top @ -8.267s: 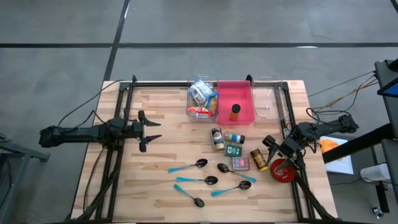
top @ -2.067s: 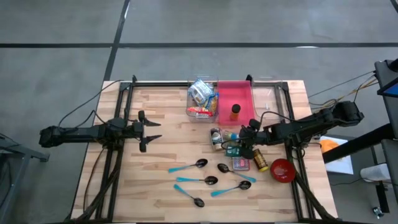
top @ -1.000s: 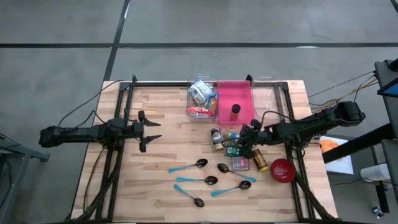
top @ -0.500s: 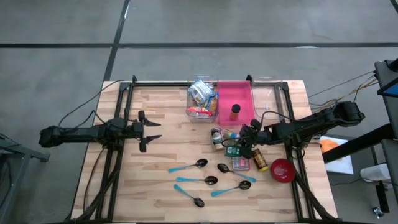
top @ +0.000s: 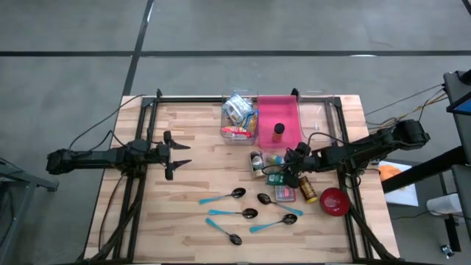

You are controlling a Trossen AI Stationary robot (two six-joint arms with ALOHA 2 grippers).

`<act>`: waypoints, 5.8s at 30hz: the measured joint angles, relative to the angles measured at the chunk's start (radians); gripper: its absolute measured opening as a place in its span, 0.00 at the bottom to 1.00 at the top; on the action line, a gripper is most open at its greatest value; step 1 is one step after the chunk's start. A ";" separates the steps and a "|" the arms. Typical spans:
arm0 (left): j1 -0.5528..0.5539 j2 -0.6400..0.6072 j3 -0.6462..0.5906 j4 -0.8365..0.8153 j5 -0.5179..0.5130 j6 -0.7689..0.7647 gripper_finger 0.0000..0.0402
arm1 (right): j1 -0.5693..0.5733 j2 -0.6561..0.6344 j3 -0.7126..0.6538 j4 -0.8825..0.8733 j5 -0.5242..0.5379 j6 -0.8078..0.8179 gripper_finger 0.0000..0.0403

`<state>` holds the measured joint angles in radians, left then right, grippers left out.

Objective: Pick & Place Food Item
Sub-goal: Put the green spice bottle into the pink bin, then put the gold spice bottle into the pink bin

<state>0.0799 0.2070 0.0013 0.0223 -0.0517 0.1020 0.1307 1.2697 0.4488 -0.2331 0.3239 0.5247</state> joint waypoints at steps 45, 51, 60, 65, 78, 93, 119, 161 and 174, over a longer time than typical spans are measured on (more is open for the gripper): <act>0.000 0.000 0.000 0.000 0.000 0.000 0.61 | 0.000 -0.003 -0.044 0.055 0.018 0.045 0.53; 0.000 0.000 0.000 0.000 0.000 0.000 0.61 | 0.000 -0.003 -0.044 0.054 0.018 0.045 0.52; 0.000 0.000 0.000 0.000 0.000 0.000 0.61 | 0.000 -0.003 -0.044 0.054 0.017 0.045 0.51; 0.000 0.000 0.000 0.000 0.000 0.000 0.61 | 0.000 -0.003 -0.044 0.054 0.017 0.045 0.51; 0.000 0.000 0.000 0.000 0.000 0.002 0.61 | 0.000 -0.013 0.009 0.025 0.017 0.045 0.51; 0.000 0.000 0.000 0.000 0.000 0.002 0.61 | 0.002 -0.027 0.296 -0.289 0.073 0.040 0.51; 0.000 0.007 0.000 0.000 0.000 0.000 0.61 | -0.555 -0.090 0.480 -0.373 0.026 -0.141 0.51; 0.000 0.007 0.000 0.000 0.000 0.000 0.61 | -0.799 0.314 0.480 -0.257 -0.118 -0.060 0.58; 0.000 0.007 0.000 0.000 0.000 0.000 0.61 | -0.799 0.315 0.480 -0.253 -0.112 -0.046 0.65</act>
<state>0.0797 0.2138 0.0013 0.0227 -0.0517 0.1020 -0.6685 1.5848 0.9286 -0.4862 0.2119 0.4786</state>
